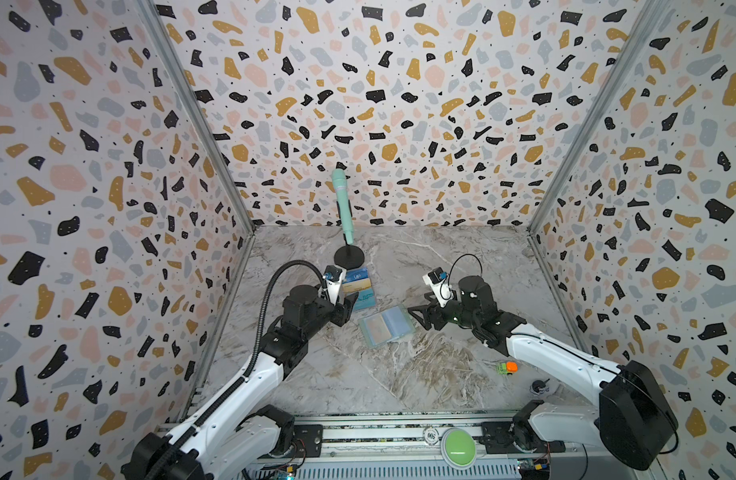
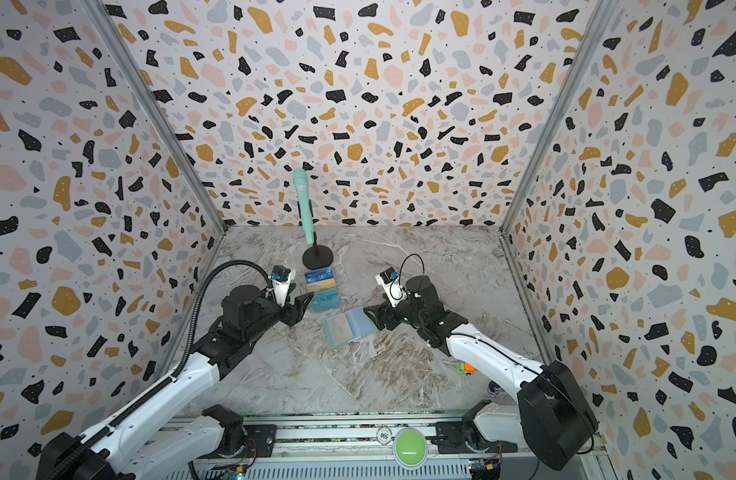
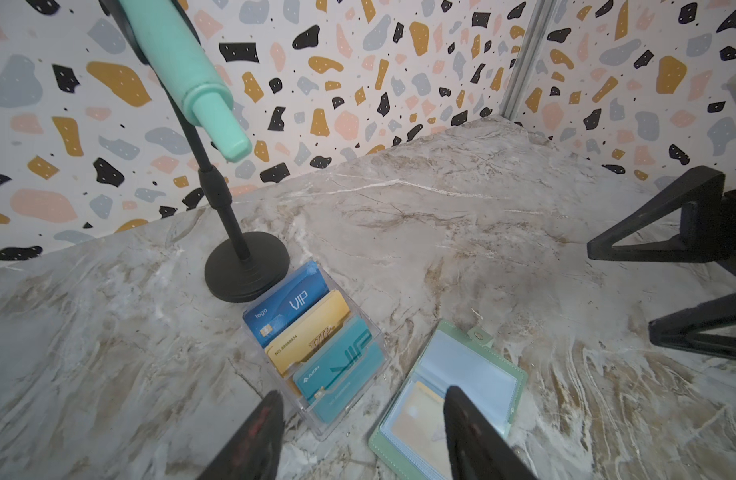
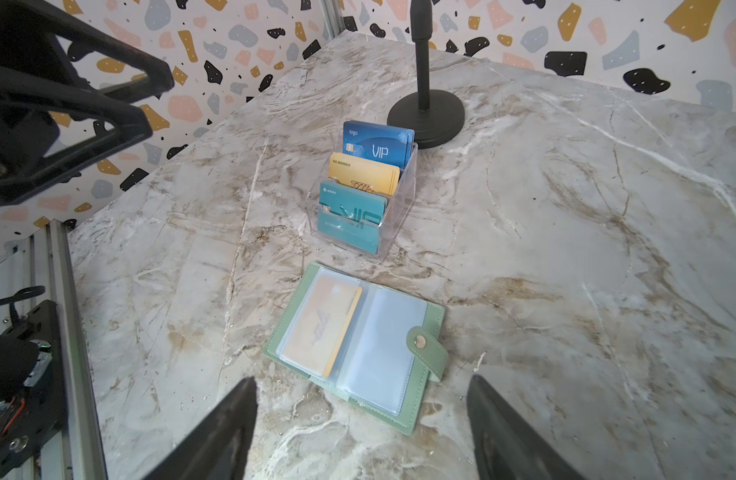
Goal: Take the credit cards out of the card holder
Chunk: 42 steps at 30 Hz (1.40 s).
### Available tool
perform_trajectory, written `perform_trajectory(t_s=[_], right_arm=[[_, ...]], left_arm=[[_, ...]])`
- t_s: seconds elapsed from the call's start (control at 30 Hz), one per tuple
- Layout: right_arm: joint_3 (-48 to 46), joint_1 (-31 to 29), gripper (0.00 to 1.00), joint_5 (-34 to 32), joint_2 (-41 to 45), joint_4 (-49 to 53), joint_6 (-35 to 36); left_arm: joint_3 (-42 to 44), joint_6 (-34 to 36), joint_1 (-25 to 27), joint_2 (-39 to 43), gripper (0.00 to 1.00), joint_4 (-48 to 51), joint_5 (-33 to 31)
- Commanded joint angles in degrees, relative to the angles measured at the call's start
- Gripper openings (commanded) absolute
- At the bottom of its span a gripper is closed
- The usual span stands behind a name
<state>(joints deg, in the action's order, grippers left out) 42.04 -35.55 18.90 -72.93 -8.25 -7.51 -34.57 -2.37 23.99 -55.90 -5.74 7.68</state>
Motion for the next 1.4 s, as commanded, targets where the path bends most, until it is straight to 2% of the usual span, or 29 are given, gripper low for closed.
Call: perform_trajectory(t_s=[0.0,0.23,0.47,0.77,0.97,1.37], right_arm=[[0.7,-2.0,0.79,-2.6,-1.3,-0.8,-0.3],[2.6,-6.5,0.78,-5.6,-5.7,-0.8,-0.1],[5.2,-10.8,0.78,-8.6,-10.7,-0.3,0.4],[8.7,-12.9,0.73,-9.6,-17.3,-0.5,-1.4],[10.7,-14.3,0.72,-12.5,-20.1,0.1,-2.1],[12.6,-16.8,0.71,-14.9,-23.5,1.4,-1.4]], left_arm=[[1.4,-5.3,0.0,-1.7,0.61,-0.6,1.3],[2.9,-9.7,0.0,-7.8,0.48,-1.4,4.9],[8.0,-13.8,0.0,-11.0,0.34,-7.9,8.1],[10.2,-14.8,0.3,-14.1,0.17,-12.8,10.6],[10.6,-15.5,0.7,-17.7,0.07,-15.5,10.3],[9.9,-16.9,1.9,-24.1,0.0,-18.2,9.7]])
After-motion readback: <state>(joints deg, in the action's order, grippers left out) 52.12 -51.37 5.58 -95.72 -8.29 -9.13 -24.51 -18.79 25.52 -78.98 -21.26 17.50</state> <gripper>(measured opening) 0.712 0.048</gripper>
